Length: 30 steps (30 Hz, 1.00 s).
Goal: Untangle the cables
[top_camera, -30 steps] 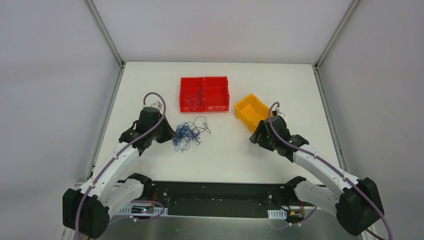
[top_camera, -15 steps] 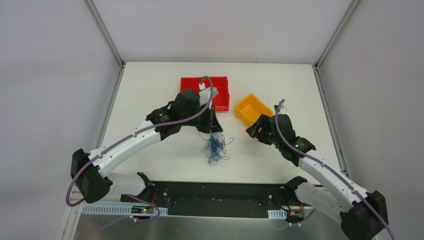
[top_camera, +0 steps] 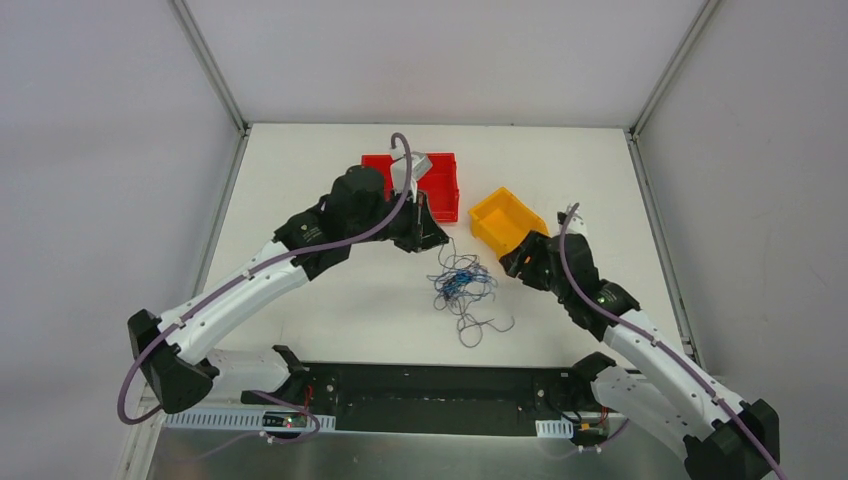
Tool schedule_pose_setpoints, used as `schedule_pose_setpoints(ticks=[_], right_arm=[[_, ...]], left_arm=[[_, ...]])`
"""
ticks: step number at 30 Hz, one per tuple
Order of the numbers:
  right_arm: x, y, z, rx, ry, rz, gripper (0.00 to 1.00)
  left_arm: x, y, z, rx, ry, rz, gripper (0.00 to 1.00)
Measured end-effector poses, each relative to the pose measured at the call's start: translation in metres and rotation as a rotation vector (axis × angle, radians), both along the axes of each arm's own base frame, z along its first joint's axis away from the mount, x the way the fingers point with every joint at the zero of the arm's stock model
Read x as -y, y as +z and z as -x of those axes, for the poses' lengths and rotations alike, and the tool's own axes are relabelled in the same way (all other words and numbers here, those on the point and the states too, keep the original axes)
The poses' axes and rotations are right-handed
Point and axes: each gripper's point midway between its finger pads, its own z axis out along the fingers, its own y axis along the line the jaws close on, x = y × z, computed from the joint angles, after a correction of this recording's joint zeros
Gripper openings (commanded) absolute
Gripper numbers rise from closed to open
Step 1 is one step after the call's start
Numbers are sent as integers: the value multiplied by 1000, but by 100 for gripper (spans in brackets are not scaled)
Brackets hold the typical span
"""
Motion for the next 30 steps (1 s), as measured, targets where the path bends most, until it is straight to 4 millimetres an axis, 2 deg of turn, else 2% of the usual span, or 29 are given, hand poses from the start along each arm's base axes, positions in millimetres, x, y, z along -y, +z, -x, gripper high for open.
schedule_pose_setpoints(ticks=[1, 3, 7, 9, 11, 19, 26, 30], right_arm=[[-2, -3, 0, -10, 9, 3, 60], [-5, -9, 1, -32, 28, 11, 60], [-14, -21, 5, -78, 91, 24, 60], [-20, -24, 8, -93, 133, 19, 60], [-26, -25, 10, -99, 175, 10, 60], [-66, -18, 16, -20, 372, -37, 60], [-92, -36, 16, -27, 442, -42, 59], [-108, -42, 19, -37, 487, -35, 59]], left_arm=[[-1, -6, -2, -7, 10, -10, 0], [-1, -36, -8, -52, 25, -63, 0], [0, -113, -13, -189, 37, -217, 0], [-5, -138, -12, -231, 50, -276, 0], [-9, -144, -11, -242, 56, -297, 0], [-14, -133, -20, -195, 97, -284, 0], [-26, -133, -30, -176, 169, -297, 0], [-43, -145, -37, -213, 235, -310, 0]])
